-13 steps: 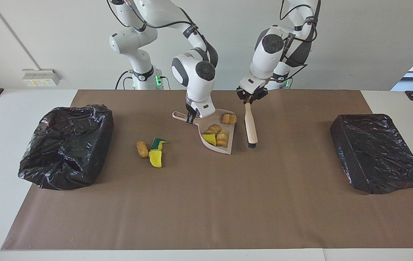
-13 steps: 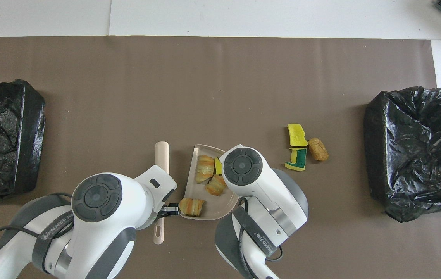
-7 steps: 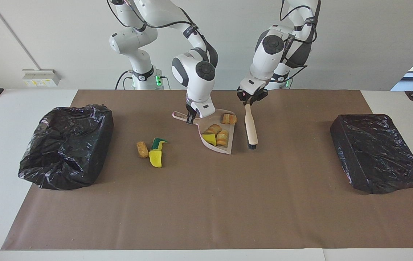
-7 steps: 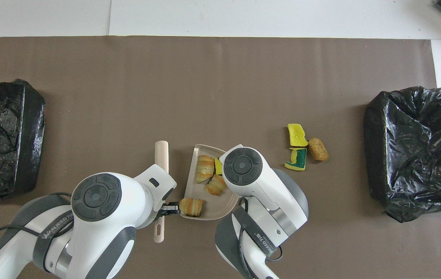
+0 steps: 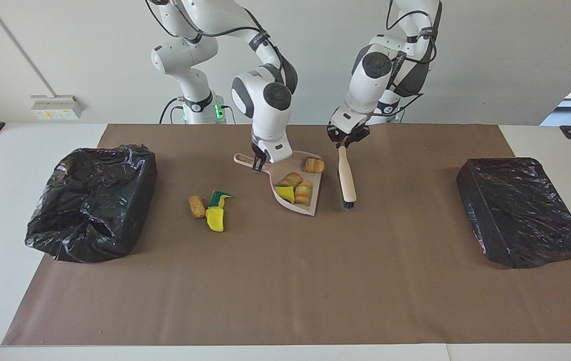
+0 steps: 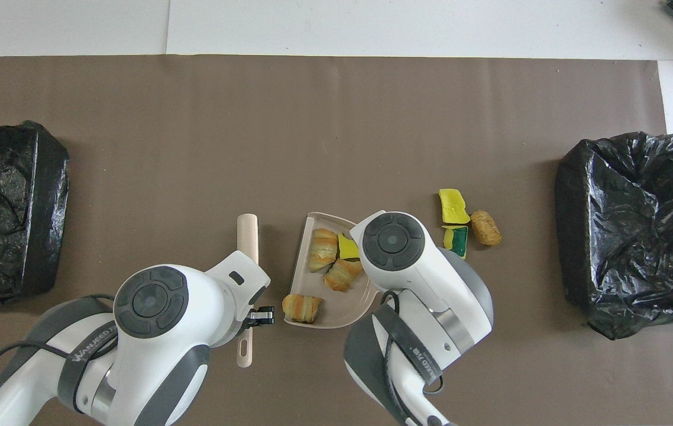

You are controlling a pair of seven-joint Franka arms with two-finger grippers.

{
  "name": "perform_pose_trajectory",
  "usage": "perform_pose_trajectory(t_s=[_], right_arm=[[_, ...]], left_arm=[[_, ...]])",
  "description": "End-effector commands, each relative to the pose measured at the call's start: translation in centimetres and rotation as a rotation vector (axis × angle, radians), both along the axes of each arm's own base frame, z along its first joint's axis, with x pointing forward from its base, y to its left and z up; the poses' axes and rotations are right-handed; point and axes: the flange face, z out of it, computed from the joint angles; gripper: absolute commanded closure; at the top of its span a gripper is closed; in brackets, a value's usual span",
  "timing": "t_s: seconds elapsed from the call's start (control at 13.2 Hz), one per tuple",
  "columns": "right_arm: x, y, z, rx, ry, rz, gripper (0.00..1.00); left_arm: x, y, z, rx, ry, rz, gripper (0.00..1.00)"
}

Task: Sweep and dump trash in bin
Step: 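Brush the remaining crusts into the dustpan with the left gripper, then carry the dustpan to the bin nearest the right gripper and tip it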

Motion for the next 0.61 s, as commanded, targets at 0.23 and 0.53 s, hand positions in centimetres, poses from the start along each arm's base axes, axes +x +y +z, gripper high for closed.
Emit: perform_pose_trajectory(t_s=[0.23, 0.53], right_arm=[[5.7, -16.0, 10.6, 0.069, -0.078, -0.122, 1.0], [7.6, -24.1, 13.8, 0.066, -0.129, -0.255, 1.0]], left_arm=[[-2.6, -3.7, 0.2, -0.016, -0.03, 0.029, 1.0], [-10.3, -10.2, -0.7, 0.019, -0.009, 0.021, 1.0]])
